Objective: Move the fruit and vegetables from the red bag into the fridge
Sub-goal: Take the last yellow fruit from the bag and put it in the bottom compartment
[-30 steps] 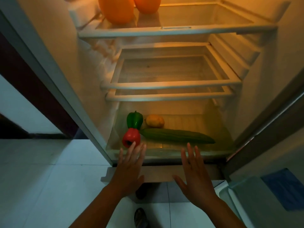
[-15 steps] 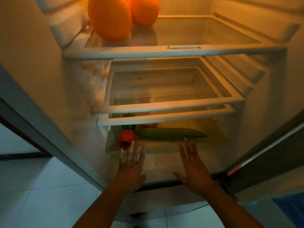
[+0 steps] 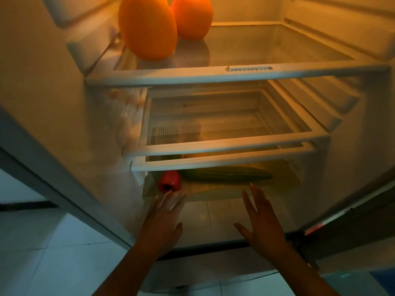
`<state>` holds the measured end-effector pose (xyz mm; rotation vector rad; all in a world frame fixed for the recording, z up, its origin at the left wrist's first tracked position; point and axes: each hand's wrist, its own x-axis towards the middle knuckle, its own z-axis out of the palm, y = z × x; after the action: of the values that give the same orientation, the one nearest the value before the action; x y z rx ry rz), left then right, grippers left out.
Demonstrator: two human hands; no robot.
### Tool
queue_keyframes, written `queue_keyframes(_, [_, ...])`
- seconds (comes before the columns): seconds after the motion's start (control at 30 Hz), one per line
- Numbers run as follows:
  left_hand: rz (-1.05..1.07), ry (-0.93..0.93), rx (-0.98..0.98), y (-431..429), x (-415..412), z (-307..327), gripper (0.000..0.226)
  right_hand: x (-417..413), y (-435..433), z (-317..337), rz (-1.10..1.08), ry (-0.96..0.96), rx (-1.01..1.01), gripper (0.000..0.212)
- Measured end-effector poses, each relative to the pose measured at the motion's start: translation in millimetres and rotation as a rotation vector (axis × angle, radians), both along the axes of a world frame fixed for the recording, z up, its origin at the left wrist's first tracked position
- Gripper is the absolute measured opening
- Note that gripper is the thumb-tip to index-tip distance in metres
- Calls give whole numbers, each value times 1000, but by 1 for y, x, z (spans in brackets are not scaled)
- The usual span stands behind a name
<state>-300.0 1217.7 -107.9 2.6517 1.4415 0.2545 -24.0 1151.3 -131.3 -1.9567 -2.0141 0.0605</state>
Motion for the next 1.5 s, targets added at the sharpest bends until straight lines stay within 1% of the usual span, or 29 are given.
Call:
queue_keyframes(0.07, [7,35,-20,-2,0,-2,106,1,2,-2,9,-39,-28,108])
queue_keyframes(0.2, [40,47,-61,-1,7,-4,105,2,6,-5,19,-66,-31,119])
queue_keyframes(0.3, [38,35,-45,5,11,-3,109,6,16,-4,41,-59,-6,117])
queue_keyframes(0.5, [57,8,-27,8,19,-6,119,11,24,-3,67,-27,-25,116])
queue_keyframes(0.67, [78,56,4,7,24,-5,113,14,23,1,78,-18,-26,113])
queue_keyframes(0.77, [107,76,-39,4,22,1,109,18,21,7,89,28,-55,101])
queue_keyframes(0.87, [112,1,-93,2,22,16,93,19,20,24,92,114,-51,87])
queue_keyframes(0.93, [112,-20,-134,-2,25,28,86,20,17,36,97,168,-63,84])
queue_keyframes(1.03, [112,-77,-127,-10,30,44,83,16,9,50,99,231,-64,87])
queue_keyframes(1.17, [101,-139,-52,-28,35,61,77,6,-9,63,73,303,-67,74])
queue_keyframes(1.23, [108,-184,-44,-38,36,71,73,2,-20,72,76,326,-70,68])
queue_keyframes(1.4, [139,-341,-70,-61,35,100,65,-4,-42,94,142,378,1,55])
queue_keyframes(1.5, [141,-393,-55,-77,34,117,63,-7,-56,106,185,392,64,58])
